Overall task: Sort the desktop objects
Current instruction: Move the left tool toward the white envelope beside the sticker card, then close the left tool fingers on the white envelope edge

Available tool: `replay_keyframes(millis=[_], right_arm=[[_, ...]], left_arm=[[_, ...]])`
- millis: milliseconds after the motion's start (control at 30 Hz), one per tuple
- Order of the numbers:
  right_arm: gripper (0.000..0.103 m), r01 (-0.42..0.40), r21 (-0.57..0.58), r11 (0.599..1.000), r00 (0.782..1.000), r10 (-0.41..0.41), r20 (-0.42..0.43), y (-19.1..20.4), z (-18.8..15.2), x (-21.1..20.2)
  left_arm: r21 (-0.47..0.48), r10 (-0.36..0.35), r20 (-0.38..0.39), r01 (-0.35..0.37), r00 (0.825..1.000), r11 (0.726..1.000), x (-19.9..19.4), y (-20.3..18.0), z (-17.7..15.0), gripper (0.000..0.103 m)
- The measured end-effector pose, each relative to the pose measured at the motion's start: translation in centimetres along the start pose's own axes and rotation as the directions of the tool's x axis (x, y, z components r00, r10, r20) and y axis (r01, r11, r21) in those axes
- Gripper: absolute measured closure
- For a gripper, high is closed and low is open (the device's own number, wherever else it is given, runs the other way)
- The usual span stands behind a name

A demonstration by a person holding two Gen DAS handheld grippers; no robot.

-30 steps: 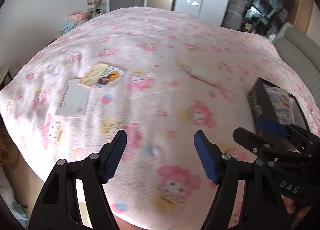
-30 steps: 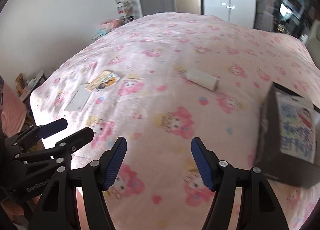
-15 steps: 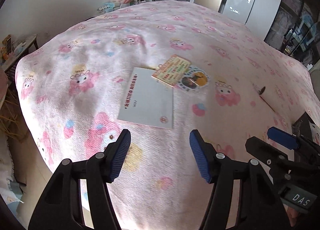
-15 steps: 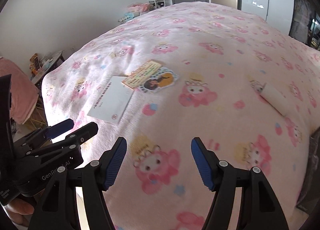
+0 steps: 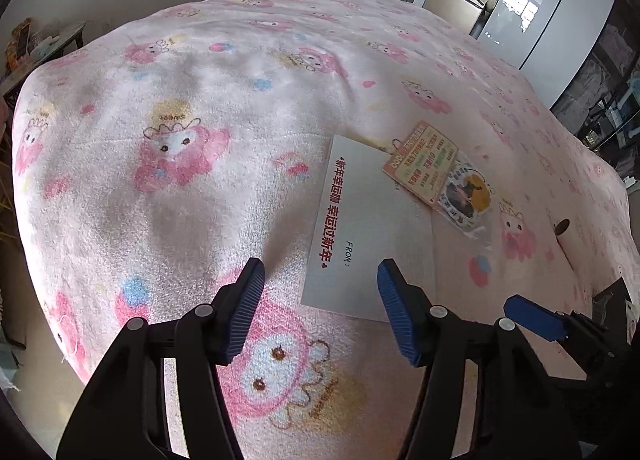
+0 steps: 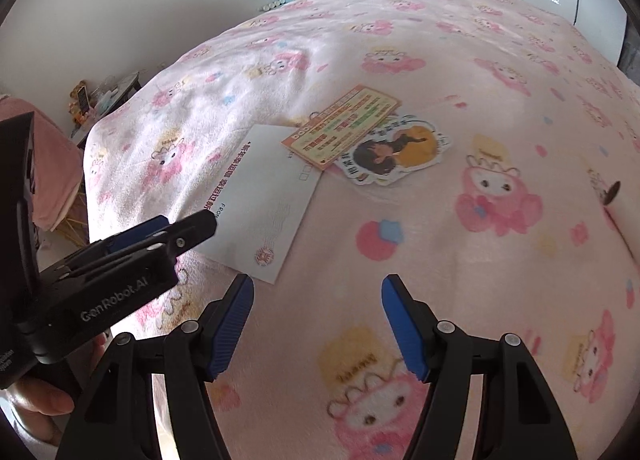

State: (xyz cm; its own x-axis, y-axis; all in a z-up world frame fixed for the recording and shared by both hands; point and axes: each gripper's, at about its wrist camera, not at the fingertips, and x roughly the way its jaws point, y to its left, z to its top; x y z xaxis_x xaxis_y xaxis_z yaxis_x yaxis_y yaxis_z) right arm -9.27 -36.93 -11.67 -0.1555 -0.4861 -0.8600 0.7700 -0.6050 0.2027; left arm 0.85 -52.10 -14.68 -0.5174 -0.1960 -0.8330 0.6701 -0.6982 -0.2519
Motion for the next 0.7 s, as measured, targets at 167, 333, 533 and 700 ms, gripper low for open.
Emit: replay_keyframes(millis=[167, 333, 533, 700], right_arm=[[0.041, -0.024, 0.038, 0.999, 0.999, 0.025, -0.032, -0.6, 0.9, 2.2], [0.042, -0.030, 0.071, 0.997, 0.999, 0.033, -0.040, -1.6, 0.5, 2.3], [0.042, -0.027, 0.118, 0.993, 0.999, 0.029, -0.019, -2.9, -0.5, 0.5], [0.042, -0.043, 0.183, 0.982, 0.999, 0.046, -0.011, -3.9, -1.5, -0.9]], left_arm=[[-0.012, -0.035, -0.026, 0.035, 0.999, 0.999, 1.6, 0.4, 0.3, 0.063], [0.026, -0.064, -0.027, 0.065, 0.998, 0.998, 0.9, -0.6, -1.0, 0.081], [0.032, -0.195, -0.074, 0.198, 0.978, 0.980, -0.7, -2.3, -4.4, 0.084], [-0.004, -0.211, -0.059, 0.211, 0.976, 0.977, -1.0, -2.5, -4.8, 0.084]])
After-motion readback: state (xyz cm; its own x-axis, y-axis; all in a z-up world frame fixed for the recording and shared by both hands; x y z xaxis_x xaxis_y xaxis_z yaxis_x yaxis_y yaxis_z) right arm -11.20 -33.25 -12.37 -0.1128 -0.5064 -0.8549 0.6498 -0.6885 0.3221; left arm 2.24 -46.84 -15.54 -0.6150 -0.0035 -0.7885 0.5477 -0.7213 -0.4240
